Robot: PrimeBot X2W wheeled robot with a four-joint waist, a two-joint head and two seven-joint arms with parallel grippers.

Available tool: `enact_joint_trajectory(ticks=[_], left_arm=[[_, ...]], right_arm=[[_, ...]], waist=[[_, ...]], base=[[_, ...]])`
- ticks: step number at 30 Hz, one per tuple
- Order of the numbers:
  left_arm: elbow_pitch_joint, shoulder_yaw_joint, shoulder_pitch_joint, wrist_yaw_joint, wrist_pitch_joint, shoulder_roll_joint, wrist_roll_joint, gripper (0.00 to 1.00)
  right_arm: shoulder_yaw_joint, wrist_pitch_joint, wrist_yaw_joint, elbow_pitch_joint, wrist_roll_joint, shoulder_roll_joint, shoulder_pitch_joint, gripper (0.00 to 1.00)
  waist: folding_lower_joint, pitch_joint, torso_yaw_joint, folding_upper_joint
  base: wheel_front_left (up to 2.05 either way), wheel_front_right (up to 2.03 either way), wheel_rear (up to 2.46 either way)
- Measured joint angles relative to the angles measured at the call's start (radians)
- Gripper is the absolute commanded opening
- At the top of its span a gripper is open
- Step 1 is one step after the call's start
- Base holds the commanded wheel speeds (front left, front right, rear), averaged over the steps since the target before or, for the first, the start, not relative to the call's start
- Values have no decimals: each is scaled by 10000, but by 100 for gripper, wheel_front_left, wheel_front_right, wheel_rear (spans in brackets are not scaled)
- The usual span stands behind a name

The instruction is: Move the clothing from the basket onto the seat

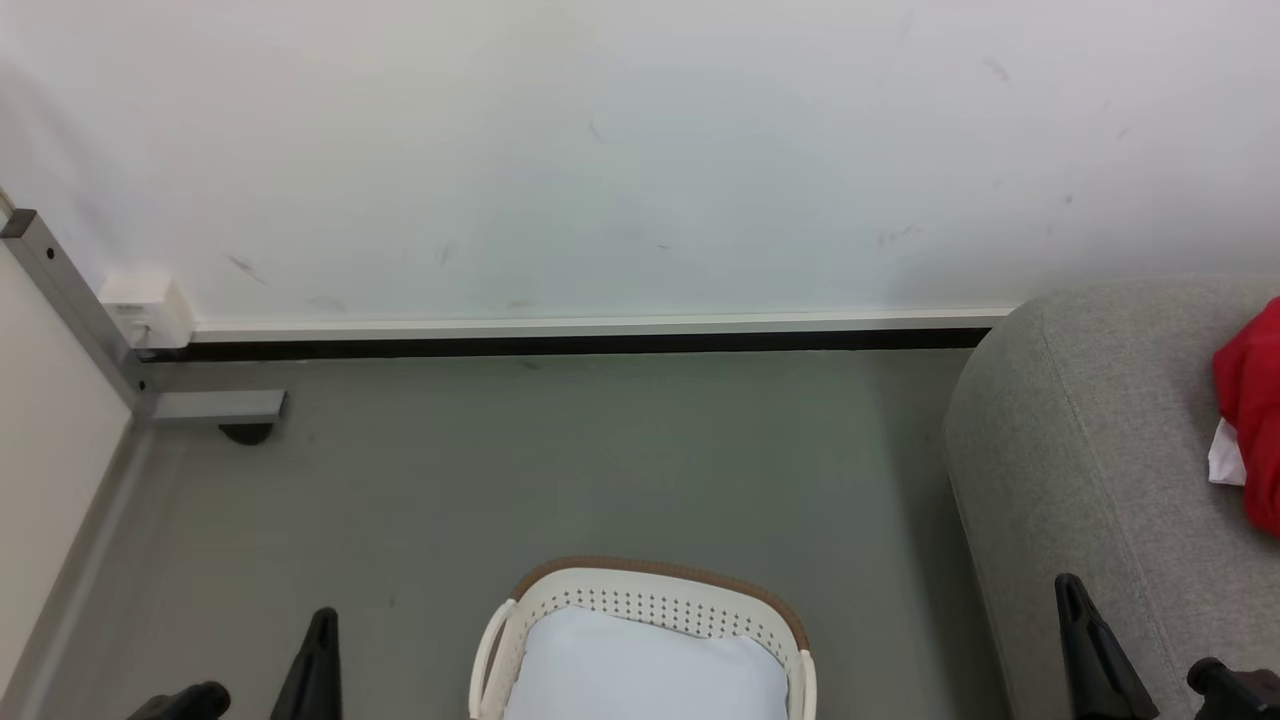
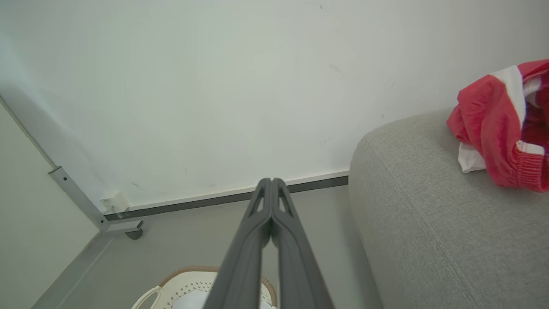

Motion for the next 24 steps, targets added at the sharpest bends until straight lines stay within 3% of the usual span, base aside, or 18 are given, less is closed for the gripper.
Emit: enact_joint_trajectory(ticks=[24], left_arm=[[4, 410, -344, -249, 955, -184, -3521, 0]], right_arm=[[-458, 899, 0, 50, 3724, 10, -244, 0]], waist=[[0, 13, 115, 0]], base=[[0, 0, 0]])
